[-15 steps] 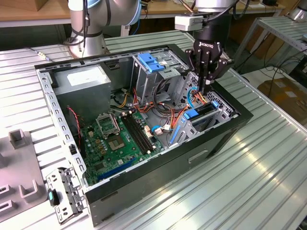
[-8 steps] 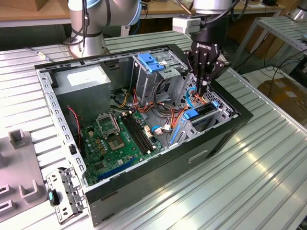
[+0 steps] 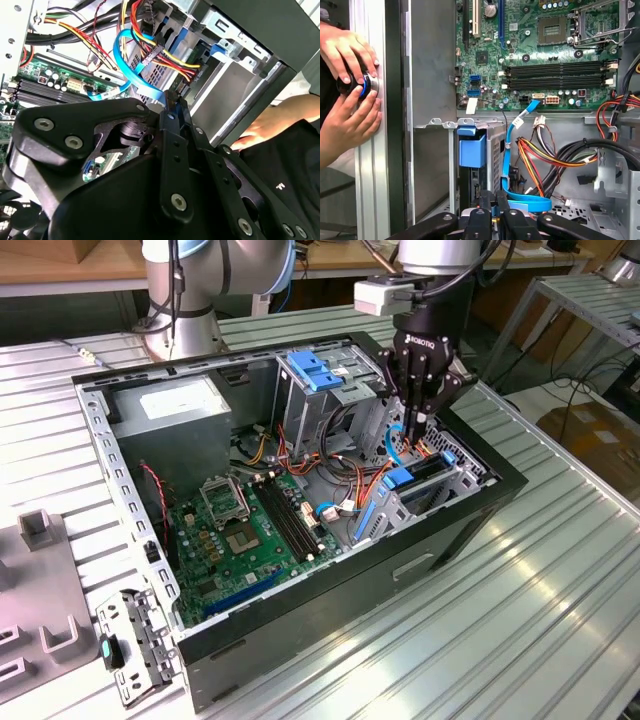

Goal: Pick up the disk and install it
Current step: 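Insert the second disk wire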

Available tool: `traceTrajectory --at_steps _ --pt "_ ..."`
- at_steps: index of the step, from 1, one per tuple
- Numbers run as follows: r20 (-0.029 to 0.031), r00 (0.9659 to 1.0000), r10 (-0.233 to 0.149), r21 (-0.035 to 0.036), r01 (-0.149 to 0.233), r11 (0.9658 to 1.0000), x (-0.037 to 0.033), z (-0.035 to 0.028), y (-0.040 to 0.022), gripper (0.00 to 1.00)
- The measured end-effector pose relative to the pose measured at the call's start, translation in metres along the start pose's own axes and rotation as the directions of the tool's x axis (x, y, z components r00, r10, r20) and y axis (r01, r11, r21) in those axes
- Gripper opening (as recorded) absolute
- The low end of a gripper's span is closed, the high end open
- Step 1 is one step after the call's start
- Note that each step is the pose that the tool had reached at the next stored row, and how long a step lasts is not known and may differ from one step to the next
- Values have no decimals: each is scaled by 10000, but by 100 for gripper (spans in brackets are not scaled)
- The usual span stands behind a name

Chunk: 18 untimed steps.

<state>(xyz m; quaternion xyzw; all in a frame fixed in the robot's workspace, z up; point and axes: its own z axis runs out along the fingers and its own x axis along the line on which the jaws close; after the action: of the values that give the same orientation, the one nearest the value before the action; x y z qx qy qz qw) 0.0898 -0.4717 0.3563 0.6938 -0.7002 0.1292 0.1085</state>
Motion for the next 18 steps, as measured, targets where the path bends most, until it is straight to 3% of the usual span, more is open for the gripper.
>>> traceTrajectory --at_steps 13,14,18 --pt "27 10000 2 9 -2 10000 13 6 2 16" --pt "59 10000 7 19 -7 10000 33 13 3 16" --pt "309 9995 31 70 -33 10000 141 58 7 16"
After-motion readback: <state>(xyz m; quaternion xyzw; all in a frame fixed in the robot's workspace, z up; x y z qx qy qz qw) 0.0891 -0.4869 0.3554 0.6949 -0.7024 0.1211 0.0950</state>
